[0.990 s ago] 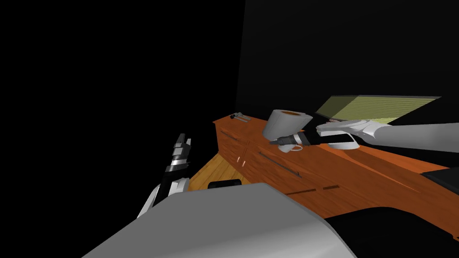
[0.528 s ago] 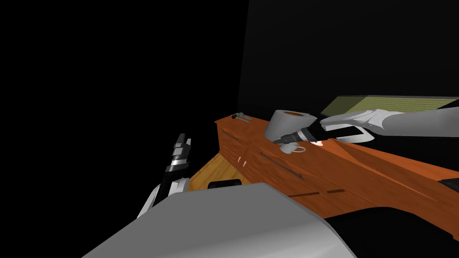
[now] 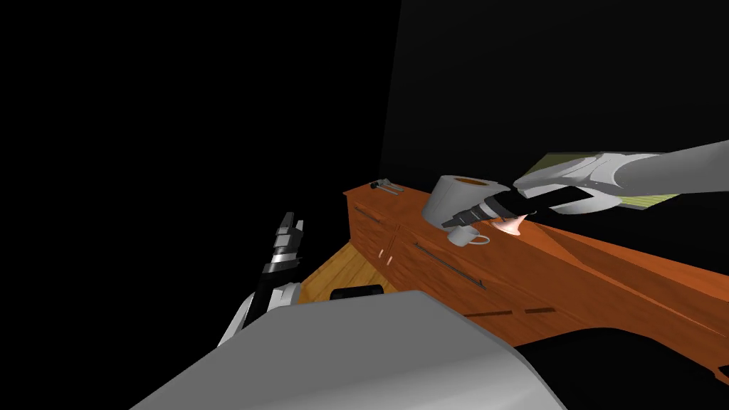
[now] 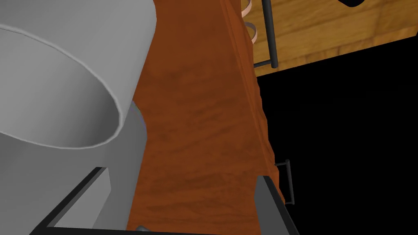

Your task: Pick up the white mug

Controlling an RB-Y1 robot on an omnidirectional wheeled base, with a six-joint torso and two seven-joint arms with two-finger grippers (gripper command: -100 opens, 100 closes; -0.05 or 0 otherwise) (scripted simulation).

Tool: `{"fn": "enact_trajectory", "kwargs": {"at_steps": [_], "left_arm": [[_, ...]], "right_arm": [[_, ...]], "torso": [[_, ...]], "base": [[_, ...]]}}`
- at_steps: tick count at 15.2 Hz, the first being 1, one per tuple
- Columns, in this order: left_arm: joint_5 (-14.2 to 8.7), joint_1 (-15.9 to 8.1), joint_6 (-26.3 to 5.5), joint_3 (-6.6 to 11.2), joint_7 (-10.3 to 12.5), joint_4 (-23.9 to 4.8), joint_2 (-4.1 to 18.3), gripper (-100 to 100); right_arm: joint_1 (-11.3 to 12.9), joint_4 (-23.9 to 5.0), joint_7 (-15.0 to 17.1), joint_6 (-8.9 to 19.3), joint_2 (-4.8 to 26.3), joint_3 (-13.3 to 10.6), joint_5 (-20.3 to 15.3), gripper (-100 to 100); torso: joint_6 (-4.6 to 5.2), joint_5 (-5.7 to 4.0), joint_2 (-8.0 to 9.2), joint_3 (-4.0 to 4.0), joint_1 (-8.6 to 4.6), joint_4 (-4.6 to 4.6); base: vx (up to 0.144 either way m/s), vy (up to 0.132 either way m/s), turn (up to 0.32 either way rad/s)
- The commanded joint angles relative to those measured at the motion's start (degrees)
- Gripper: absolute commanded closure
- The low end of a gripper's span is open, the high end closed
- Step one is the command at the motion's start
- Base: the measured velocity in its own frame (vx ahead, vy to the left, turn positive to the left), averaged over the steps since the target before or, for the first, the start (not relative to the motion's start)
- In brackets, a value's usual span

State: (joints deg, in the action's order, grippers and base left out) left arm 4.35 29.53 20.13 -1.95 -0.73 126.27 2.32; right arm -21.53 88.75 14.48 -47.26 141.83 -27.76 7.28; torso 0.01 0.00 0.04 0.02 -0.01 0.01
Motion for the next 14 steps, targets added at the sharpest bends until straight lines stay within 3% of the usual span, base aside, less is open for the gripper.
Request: {"fn": "enact_trajectory", "kwargs": {"at_steps": [1, 7, 9, 14], "left_arm": [[0.0, 0.0, 0.0, 0.0, 0.0, 0.0, 0.0, 0], [0.0, 0.0, 0.0, 0.0, 0.0, 0.0, 0.0, 0], [0.0, 0.0, 0.0, 0.0, 0.0, 0.0, 0.0, 0], [0.0, 0.0, 0.0, 0.0, 0.0, 0.0, 0.0, 0]], "right_arm": [[-0.8, -0.2, 0.7, -0.5, 2.9, -1.5, 0.2, -100], [-2.6, -0.3, 1.7, -1.7, 8.8, -4.0, 0.6, -100], [-4.7, 0.3, 2.5, -2.8, 11.9, -6.2, 0.8, -100], [-8.2, 1.8, 3.5, -4.2, 14.6, -9.0, 1.0, -100]], "torso": [[0.0, 0.0, 0.0, 0.0, 0.0, 0.0], [0.0, -0.01, 0.01, 0.01, -0.03, 0.0], [0.0, -0.02, 0.01, 0.01, -0.06, 0.0], [0.0, -0.05, -0.07, -0.04, -0.14, -0.02]], "base": [[-0.011, -0.011, 0.081], [-0.015, -0.017, 0.06], [-0.015, -0.03, 0.091], [0.004, -0.034, 0.078]]}}
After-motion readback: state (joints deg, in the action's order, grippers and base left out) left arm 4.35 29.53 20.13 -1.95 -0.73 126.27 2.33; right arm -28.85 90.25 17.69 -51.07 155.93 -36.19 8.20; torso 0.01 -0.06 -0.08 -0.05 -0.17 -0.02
